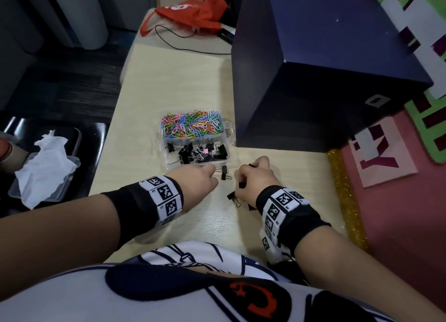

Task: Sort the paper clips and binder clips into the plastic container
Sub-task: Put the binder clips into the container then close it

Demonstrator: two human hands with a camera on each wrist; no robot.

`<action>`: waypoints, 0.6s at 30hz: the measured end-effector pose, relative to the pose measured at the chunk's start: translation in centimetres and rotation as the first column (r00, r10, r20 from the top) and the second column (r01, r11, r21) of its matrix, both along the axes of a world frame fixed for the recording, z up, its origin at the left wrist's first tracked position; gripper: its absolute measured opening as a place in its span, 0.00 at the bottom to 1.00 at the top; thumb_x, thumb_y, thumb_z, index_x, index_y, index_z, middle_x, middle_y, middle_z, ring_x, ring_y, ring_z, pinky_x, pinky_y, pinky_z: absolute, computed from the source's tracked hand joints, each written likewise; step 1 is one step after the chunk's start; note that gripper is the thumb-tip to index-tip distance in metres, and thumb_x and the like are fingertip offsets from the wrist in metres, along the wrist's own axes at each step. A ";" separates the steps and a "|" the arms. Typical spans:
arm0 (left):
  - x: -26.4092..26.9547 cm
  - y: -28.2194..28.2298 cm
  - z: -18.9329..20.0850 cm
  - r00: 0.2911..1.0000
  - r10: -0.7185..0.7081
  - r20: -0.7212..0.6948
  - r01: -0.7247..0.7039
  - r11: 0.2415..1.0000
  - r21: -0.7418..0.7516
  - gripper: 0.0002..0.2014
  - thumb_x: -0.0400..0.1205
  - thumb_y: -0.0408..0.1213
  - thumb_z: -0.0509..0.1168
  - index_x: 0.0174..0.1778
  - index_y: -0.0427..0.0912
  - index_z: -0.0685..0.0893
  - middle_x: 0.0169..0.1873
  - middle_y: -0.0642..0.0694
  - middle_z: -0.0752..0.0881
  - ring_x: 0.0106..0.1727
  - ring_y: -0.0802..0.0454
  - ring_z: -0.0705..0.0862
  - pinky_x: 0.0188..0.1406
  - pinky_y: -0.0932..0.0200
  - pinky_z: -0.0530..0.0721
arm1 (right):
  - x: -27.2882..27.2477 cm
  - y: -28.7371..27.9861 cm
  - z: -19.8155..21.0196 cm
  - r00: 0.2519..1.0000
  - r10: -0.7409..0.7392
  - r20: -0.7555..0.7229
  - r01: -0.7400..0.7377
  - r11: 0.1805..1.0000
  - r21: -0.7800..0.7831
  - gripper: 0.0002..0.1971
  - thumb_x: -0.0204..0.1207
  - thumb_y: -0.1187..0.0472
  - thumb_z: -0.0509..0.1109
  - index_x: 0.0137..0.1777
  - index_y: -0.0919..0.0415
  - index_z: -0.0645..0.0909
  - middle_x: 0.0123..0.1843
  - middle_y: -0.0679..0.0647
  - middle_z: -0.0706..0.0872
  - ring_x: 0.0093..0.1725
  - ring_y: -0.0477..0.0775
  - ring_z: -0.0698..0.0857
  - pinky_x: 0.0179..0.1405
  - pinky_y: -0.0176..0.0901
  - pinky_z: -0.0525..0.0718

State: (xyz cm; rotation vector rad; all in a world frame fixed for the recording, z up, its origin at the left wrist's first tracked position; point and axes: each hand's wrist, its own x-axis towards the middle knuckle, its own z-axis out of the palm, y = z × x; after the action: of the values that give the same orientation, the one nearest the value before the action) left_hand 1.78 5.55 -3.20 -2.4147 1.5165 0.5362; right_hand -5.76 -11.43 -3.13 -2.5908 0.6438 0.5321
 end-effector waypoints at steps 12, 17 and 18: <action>0.2 0.3 2.2 0.997 0.069 -0.027 -0.072 0.988 -0.134 0.12 0.83 0.41 0.55 0.60 0.44 0.75 0.55 0.45 0.76 0.50 0.42 0.81 0.42 0.50 0.82 | 0.4 -0.6 0.4 0.998 -0.011 0.062 0.008 0.999 0.049 0.11 0.65 0.53 0.77 0.42 0.47 0.76 0.55 0.48 0.61 0.53 0.52 0.74 0.46 0.39 0.76; 2.1 0.6 3.4 0.973 0.229 0.028 -0.210 0.929 -0.304 0.16 0.81 0.44 0.58 0.63 0.45 0.76 0.58 0.45 0.77 0.57 0.45 0.80 0.47 0.53 0.79 | 0.5 -0.5 0.1 0.997 -0.025 0.072 0.022 0.999 0.035 0.05 0.70 0.55 0.71 0.37 0.47 0.76 0.54 0.49 0.63 0.52 0.53 0.76 0.51 0.40 0.79; 2.6 0.7 3.6 0.960 0.279 0.023 -0.260 0.918 -0.299 0.17 0.81 0.44 0.58 0.64 0.45 0.75 0.58 0.44 0.77 0.58 0.44 0.79 0.48 0.52 0.79 | 0.5 -0.6 -0.1 0.997 -0.027 0.077 0.025 0.999 0.025 0.05 0.72 0.56 0.69 0.36 0.47 0.77 0.54 0.49 0.65 0.52 0.54 0.77 0.51 0.40 0.80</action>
State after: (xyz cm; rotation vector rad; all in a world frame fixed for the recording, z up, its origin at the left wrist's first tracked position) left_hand 4.37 6.22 0.35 -2.8644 1.3230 0.2919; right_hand -5.30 -12.02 -3.24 -2.5633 0.6407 0.4271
